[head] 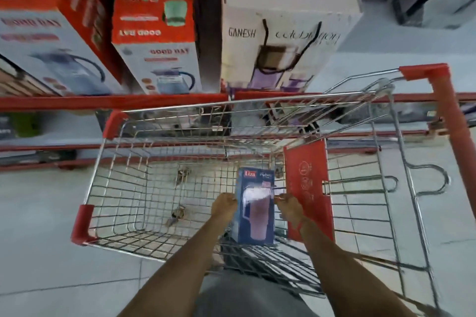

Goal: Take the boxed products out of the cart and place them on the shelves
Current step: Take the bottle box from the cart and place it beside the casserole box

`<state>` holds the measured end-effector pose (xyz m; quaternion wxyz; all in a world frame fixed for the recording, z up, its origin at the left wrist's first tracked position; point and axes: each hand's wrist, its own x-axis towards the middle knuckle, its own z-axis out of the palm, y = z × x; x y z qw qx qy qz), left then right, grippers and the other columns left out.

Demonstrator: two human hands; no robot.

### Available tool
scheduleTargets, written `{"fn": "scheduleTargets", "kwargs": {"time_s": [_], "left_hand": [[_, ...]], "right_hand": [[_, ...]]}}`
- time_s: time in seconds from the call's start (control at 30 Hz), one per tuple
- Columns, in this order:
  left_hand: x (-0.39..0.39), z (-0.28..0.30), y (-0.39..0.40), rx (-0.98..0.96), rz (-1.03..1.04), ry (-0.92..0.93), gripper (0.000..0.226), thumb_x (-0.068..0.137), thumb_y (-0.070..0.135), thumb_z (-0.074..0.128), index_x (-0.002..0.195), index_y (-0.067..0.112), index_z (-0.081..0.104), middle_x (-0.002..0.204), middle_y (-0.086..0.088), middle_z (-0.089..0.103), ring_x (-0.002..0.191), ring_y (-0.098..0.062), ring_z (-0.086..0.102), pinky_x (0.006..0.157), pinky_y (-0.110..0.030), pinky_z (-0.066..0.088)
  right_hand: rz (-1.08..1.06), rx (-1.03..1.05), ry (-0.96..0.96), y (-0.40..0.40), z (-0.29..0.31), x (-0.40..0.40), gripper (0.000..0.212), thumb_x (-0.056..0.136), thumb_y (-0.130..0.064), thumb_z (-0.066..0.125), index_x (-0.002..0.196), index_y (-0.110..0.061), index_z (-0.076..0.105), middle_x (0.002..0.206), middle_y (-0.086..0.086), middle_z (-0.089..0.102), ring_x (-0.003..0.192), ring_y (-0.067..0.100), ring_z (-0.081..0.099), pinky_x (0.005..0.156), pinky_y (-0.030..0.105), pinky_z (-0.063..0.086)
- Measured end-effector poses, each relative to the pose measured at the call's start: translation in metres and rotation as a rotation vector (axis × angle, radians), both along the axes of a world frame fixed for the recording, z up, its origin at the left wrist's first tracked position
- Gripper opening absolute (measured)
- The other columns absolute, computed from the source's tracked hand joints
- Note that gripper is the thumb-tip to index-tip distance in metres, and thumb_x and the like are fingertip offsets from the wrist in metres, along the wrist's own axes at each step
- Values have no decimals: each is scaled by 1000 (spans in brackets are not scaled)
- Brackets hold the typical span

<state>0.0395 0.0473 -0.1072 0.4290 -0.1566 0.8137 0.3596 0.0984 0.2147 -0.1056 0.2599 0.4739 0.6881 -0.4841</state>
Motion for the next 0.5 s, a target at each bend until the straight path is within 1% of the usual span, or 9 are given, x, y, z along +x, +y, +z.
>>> {"fn": "scheduleTargets", "kwargs": {"time_s": [0.03, 0.07, 0.13, 0.2, 0.27, 0.33, 0.4, 0.43, 0.5], "left_hand": [[0, -8, 3, -15, -6, -24, 26, 89, 6, 41, 86, -1, 65, 93, -28, 65, 81, -33, 65, 73, -41, 54], [1, -16, 5, -7, 5, -39, 27, 90, 6, 39, 91, -7, 63, 97, -33, 63, 78, -33, 65, 67, -39, 52], [2, -28, 10, 31, 33, -67, 26, 91, 7, 40, 89, -7, 61, 90, -32, 57, 59, -23, 52, 51, -29, 38], [2, -38, 15, 46, 27, -87, 29, 93, 9, 40, 108, -7, 59, 96, -26, 58, 58, -15, 47, 50, -25, 36], [2, -43, 21, 66, 5, -117, 34, 94, 9, 41, 124, -3, 54, 113, -23, 62, 76, -24, 58, 62, -32, 49], [3, -42, 25, 59, -86, -138, 34, 94, 9, 41, 122, -1, 57, 118, -23, 64, 90, -30, 63, 69, -32, 54], [4, -35, 23, 35, -162, -85, 33, 92, 12, 44, 120, 5, 60, 115, -19, 66, 84, -25, 61, 54, -18, 47], [4, -29, 20, 44, -154, -63, 34, 91, 15, 46, 121, 10, 61, 115, -16, 67, 80, -23, 61, 52, -18, 44], [5, -14, 11, 58, -98, -19, 40, 89, 19, 49, 128, 19, 58, 115, -12, 68, 70, -16, 59, 49, -17, 43]], "right_hand": [[-13, -34, -29, -1, -8, -1, 38, 95, -19, 52, 127, 2, 56, 110, 14, 58, 92, 17, 50, 75, 25, 48], [-28, -55, -51, 0, -17, 5, 38, 96, -18, 51, 128, 1, 55, 110, 12, 57, 89, 16, 50, 66, 18, 47], [-54, -62, -89, 0, -33, 4, 21, 97, -14, 50, 107, -1, 63, 97, 9, 55, 68, 14, 50, 50, 10, 42], [-104, -83, -144, -2, -43, 0, 22, 95, -11, 51, 75, -7, 59, 82, 7, 56, 60, 11, 45, 60, 18, 44], [-139, -168, -147, -6, -50, -1, 26, 92, -8, 52, 67, -15, 54, 74, 5, 56, 63, 14, 48, 64, 27, 40], [-157, -218, -125, -8, -52, -4, 21, 91, -10, 54, 71, -17, 58, 81, 7, 62, 71, 19, 54, 64, 28, 40], [-158, -203, -95, -8, -46, -9, 11, 89, -15, 60, 78, -16, 59, 87, 7, 63, 74, 20, 56, 64, 25, 43], [-154, -190, -76, -7, -42, -10, 6, 87, -19, 62, 84, -14, 59, 89, 6, 62, 78, 19, 56, 66, 24, 43], [-158, -174, -33, -6, -33, -9, 21, 87, -25, 60, 105, -13, 60, 105, 7, 63, 94, 23, 56, 79, 31, 43]]}}
